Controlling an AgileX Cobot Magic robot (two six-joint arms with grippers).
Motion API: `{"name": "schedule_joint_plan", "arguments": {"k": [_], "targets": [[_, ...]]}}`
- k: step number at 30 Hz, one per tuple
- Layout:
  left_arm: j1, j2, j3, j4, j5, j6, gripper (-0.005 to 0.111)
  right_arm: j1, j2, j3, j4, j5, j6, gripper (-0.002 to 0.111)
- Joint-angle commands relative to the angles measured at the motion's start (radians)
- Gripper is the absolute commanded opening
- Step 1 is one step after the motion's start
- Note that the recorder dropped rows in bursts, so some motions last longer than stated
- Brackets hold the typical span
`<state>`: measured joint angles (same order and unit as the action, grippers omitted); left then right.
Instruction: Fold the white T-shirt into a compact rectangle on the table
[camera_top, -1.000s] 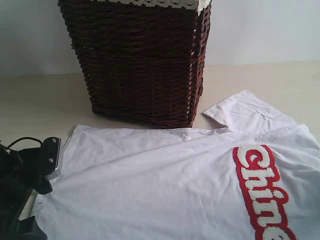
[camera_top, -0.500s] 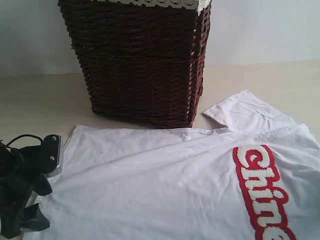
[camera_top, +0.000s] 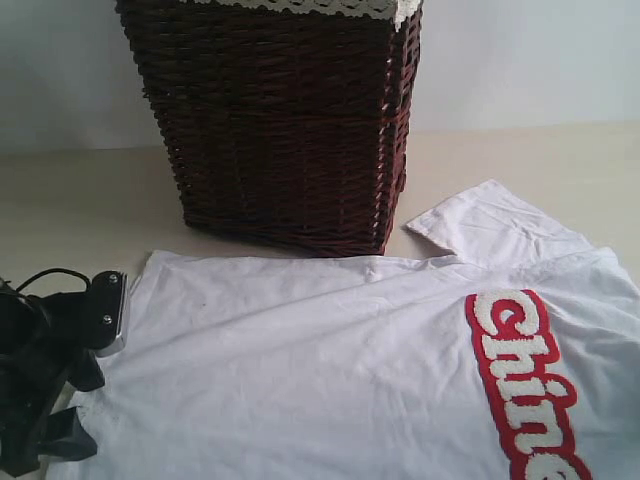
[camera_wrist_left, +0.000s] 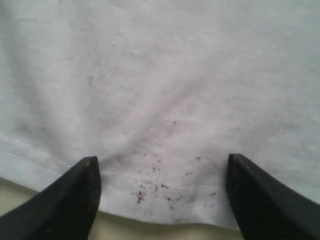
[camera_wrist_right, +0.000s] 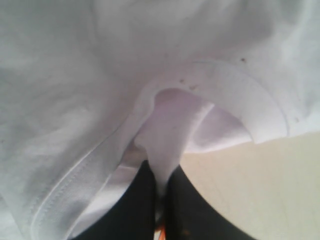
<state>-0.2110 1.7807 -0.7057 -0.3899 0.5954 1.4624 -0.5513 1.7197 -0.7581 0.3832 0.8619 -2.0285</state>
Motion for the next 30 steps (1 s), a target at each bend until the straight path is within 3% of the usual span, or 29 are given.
{"name": "schedule_joint_plan", "arguments": {"k": [1,8,11,12,17,22,26,29,30], "targets": [[0.002,0.095,0.031,0.146,0.036,-0.096,0.059,-0.001,-0.009,0.004,0.009,0.007,0.001,0.000],[0.002,0.124,0.031,0.214,0.034,-0.164,0.029,-0.001,-0.009,0.004,0.009,0.007,0.001,0.000],[0.002,0.129,0.031,0.210,0.021,-0.184,0.012,-0.001,-0.009,0.004,0.009,0.007,0.001,0.000],[0.002,0.127,0.031,0.213,0.007,-0.199,0.000,-0.001,-0.009,0.004,0.011,0.007,0.020,0.000],[0.002,0.109,0.031,0.229,0.014,-0.210,0.000,-0.001,-0.048,0.004,0.011,0.007,0.043,0.000],[0.002,-0.074,0.031,0.264,-0.032,-0.210,0.000,-0.001,-0.235,0.004,0.065,0.012,0.045,0.000],[0.002,-0.239,0.029,0.263,-0.026,-0.210,0.000,-0.001,-0.342,0.004,0.156,0.127,0.069,0.000],[0.002,-0.413,-0.029,0.263,0.114,-0.282,0.000,-0.001,-0.497,0.004,0.190,0.276,0.154,0.000],[0.002,-0.484,-0.078,0.263,0.213,-0.375,0.000,-0.001,-0.592,0.004,0.195,0.346,0.172,0.000]]}}
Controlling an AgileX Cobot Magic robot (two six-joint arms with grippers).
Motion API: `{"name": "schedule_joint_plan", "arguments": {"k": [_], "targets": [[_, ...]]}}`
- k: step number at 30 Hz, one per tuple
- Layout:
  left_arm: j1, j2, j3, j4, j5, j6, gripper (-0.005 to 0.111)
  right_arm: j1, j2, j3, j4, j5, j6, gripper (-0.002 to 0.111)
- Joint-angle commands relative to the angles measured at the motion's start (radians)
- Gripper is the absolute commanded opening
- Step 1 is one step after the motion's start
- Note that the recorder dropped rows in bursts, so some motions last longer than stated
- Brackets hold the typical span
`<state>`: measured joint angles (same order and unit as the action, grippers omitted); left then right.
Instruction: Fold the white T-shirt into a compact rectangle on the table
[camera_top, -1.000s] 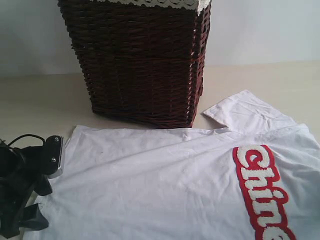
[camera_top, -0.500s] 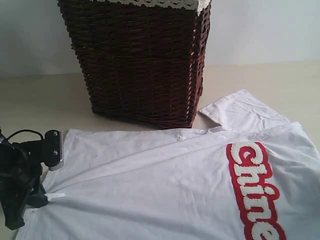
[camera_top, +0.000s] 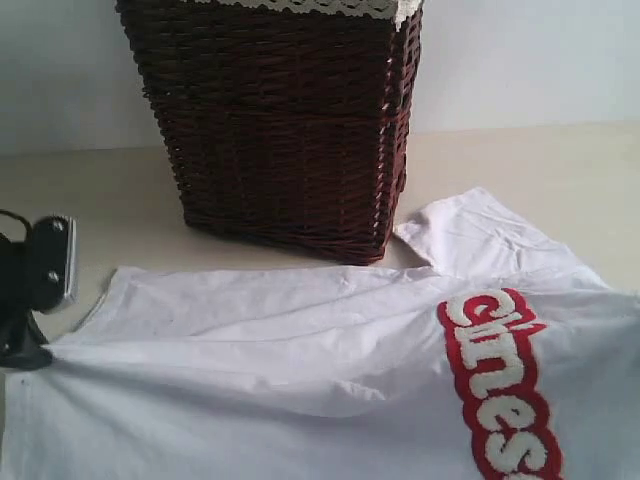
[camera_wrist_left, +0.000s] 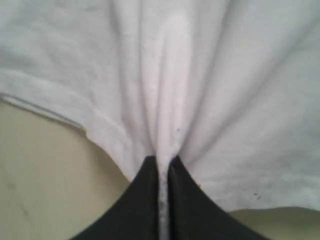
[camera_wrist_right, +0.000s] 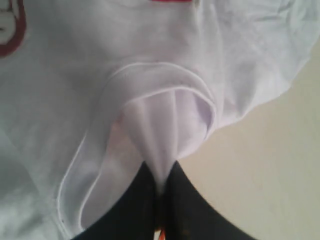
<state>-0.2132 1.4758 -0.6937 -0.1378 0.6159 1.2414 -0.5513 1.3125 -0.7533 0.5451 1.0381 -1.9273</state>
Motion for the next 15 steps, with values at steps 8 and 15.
{"name": "schedule_joint_plan", "arguments": {"k": [8,15], "targets": [[0.004,-0.505,-0.347,0.016,0.315,-0.248,0.000,-0.001,-0.597,-0.047,0.279,0.183,0.021,0.000],[0.004,-0.711,-0.400,0.019,0.327,-0.248,0.000,-0.001,-0.767,-0.125,0.292,0.093,0.087,0.000]]}}
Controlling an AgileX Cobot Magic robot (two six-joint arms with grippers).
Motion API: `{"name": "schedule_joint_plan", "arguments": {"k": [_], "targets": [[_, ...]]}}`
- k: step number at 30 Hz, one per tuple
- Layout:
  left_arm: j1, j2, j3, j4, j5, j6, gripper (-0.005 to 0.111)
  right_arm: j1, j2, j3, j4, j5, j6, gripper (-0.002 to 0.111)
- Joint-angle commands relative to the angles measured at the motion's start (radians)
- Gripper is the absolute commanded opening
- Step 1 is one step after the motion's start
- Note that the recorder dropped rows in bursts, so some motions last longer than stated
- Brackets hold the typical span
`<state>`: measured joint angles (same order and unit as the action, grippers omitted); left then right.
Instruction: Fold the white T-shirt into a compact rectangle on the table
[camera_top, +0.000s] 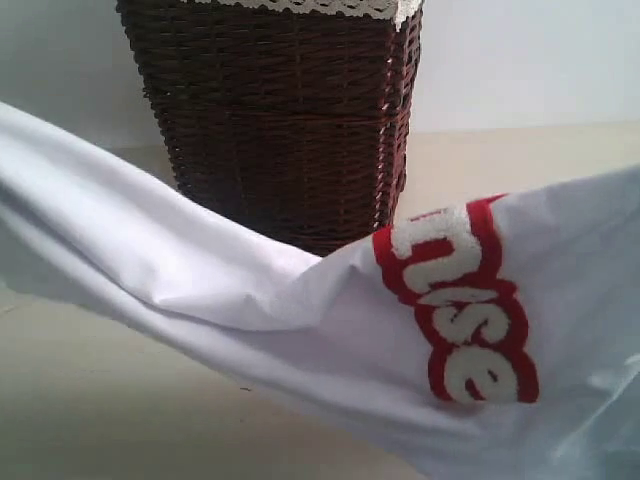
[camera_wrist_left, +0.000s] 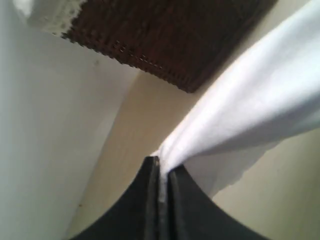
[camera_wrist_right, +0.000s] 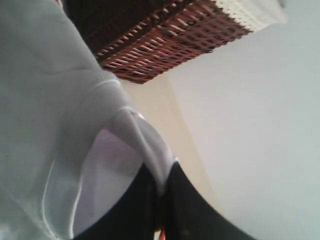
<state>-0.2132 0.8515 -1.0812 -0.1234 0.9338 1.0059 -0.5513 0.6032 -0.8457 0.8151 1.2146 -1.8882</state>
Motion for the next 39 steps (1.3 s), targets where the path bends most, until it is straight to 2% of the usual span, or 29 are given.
{"name": "schedule_joint_plan", "arguments": {"k": [1,5,12,20,23,29,32,35,37,39], "targets": [[0.004,-0.111,-0.012,0.004,0.020,-0.012,0.000,-0.001,-0.067,-0.042,0.025,-0.103,0.057,0.000],[0.004,-0.195,-0.012,0.007,0.036,-0.012,0.000,-0.001,-0.085,-0.079,0.027,-0.177,0.059,0.000],[0.004,-0.332,-0.012,0.007,0.045,-0.019,0.000,-0.001,-0.095,-0.131,0.049,-0.166,0.062,0.000],[0.004,-0.449,-0.012,0.008,0.180,-0.054,0.000,-0.001,-0.167,-0.130,0.046,-0.164,0.096,0.000],[0.004,-0.486,-0.012,0.008,0.207,-0.124,0.000,-0.001,-0.204,-0.130,0.037,-0.164,0.169,0.000],[0.004,-0.575,-0.012,0.008,0.239,-0.142,0.000,-0.001,-0.303,-0.130,-0.016,-0.161,0.202,0.000],[0.004,-0.628,-0.012,0.000,0.260,-0.210,0.000,-0.001,-0.360,-0.130,-0.028,-0.128,0.276,0.000],[0.004,-0.688,-0.012,-0.037,0.287,-0.322,0.000,-0.001,-0.430,-0.130,-0.032,0.006,0.398,0.000],[0.004,-0.714,-0.010,-0.036,0.287,-0.458,0.000,-0.001,-0.457,-0.128,-0.045,0.006,0.476,0.000],[0.004,-0.715,0.004,-0.028,0.287,-0.497,0.000,-0.001,-0.464,-0.128,-0.068,0.006,0.507,0.000]]}}
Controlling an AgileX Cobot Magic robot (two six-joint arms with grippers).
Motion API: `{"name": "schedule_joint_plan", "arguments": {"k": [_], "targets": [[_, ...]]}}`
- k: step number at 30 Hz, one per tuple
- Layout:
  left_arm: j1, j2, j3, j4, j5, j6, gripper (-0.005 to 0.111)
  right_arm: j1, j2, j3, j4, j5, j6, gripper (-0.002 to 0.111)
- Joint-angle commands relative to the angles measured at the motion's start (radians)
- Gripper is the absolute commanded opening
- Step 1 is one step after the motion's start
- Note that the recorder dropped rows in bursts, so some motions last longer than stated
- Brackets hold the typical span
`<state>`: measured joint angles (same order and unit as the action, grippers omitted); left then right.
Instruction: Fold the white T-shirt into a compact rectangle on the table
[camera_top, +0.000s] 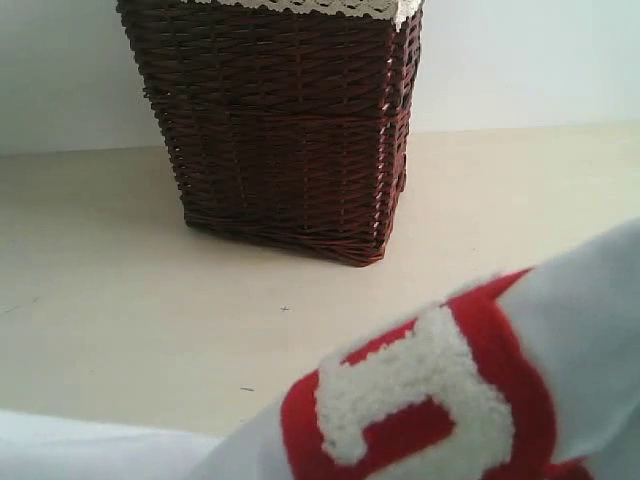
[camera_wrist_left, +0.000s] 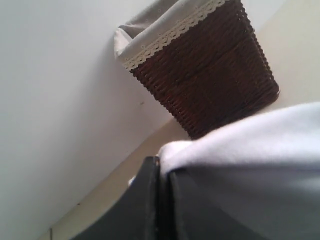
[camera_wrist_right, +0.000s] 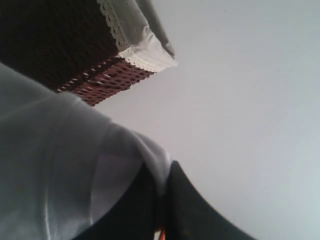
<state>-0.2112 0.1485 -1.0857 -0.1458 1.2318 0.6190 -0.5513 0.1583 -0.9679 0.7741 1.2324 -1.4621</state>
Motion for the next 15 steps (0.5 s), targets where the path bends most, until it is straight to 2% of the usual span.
{"name": "schedule_joint_plan", "arguments": {"k": [1,6,9,11,15], "targets": [[0.002,-0.012,0.036,0.002,-0.011,-0.110,0.000,-0.001,-0.019,-0.006,-0.034,-0.011,0.081,0.000],[0.002,0.023,0.257,0.007,-0.011,-0.084,0.000,-0.001,-0.017,0.083,-0.035,-0.011,0.103,0.000],[0.002,0.108,0.417,0.007,-0.011,0.088,0.000,-0.001,0.008,0.244,0.000,-0.011,0.038,0.000],[0.002,0.160,0.469,0.007,-0.101,0.145,0.000,-0.001,0.035,0.317,0.032,-0.020,-0.050,0.000],[0.002,0.294,0.528,0.007,-0.291,0.210,0.000,-0.001,0.122,0.433,0.140,-0.196,-0.236,0.000]]}}
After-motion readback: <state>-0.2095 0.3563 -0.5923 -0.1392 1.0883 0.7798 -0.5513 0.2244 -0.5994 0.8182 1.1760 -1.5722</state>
